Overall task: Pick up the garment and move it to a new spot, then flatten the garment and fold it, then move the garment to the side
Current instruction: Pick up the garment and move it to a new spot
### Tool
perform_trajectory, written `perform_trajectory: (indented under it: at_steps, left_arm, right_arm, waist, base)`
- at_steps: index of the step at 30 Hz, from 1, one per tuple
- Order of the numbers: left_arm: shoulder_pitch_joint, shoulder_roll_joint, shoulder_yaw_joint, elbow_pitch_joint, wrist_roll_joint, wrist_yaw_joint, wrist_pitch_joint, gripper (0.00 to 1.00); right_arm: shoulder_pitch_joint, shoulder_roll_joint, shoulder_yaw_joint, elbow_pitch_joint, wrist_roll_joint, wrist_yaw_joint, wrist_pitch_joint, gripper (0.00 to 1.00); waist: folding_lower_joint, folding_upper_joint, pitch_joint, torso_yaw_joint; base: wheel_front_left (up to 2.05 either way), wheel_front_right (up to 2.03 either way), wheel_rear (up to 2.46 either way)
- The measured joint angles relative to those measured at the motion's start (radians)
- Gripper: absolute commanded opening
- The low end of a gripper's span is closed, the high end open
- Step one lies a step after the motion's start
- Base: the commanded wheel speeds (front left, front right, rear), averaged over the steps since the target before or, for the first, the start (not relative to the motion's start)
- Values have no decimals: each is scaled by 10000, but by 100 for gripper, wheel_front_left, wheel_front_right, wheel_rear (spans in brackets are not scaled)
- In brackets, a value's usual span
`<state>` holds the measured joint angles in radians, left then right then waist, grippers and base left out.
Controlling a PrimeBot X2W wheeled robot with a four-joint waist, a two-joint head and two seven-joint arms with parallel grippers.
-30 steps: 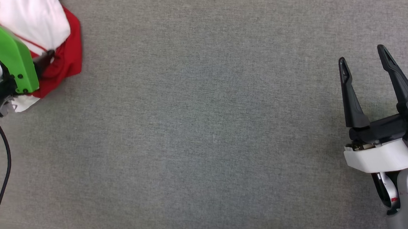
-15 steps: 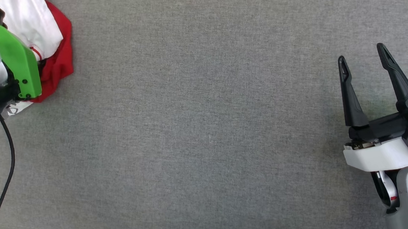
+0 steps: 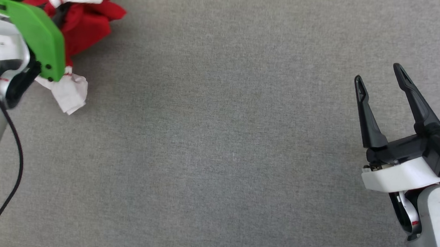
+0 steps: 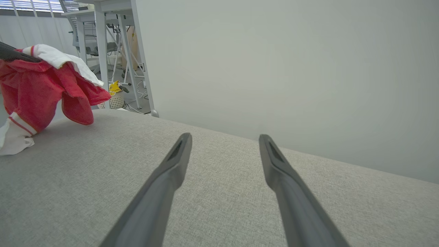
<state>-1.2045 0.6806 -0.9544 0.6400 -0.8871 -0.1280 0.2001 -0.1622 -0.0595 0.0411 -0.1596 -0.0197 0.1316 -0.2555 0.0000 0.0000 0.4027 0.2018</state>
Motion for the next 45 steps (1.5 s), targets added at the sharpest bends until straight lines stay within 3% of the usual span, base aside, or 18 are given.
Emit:
perform_trajectory:
  at_steps: [6, 13, 20, 32, 39, 44, 45]
  left_arm:
    - [-316, -512, -754, -863, 627, 0, -711, 0]
    - [-294, -1465, -1488, -1605, 1212, 0, -1139, 0]
    - [-26, -3089, -2102, -1730, 1459, 15, -1469, 0]
    - [1166, -5810, -3168, -161, 2245, 2, -1802, 0]
    - [3113, -6188, -3267, -558, 3538, 2, -685, 0]
    - [3661, -6240, -3256, -1045, 3726, 2, -472, 0]
    - [3651, -6243, -3262, -1035, 3714, 2, -614, 13]
  right_arm:
    - [164, 86, -13, 79, 169, 0, -2, 100]
    - [233, 111, -144, 84, 769, 0, -2, 100]
    - [392, 109, -370, 75, 1066, 0, -2, 100]
    - [378, 105, -637, 27, 1241, 0, -2, 100]
    - [313, 109, -627, 33, 1304, 0, -2, 100]
    - [227, 109, -644, 117, 1302, 0, -2, 100]
    - [224, 109, -646, 146, 1302, 0, -2, 100]
  waist:
    - [-1, 0, -665, -144]
    - [-1, 0, -1006, -918]
    - [-1, 0, -1132, -1870]
    - [-1, 1, -762, -3139]
    - [-1, 0, -377, -3396]
    - [-1, 1, -314, -3330]
    - [-1, 0, -339, -3291]
  base:
    - [0, 0, 0]
    - [0, 0, 0]
    - [0, 0, 0]
    - [0, 0, 0]
    - [0, 0, 0]
    - [0, 0, 0]
    - [0, 0, 0]
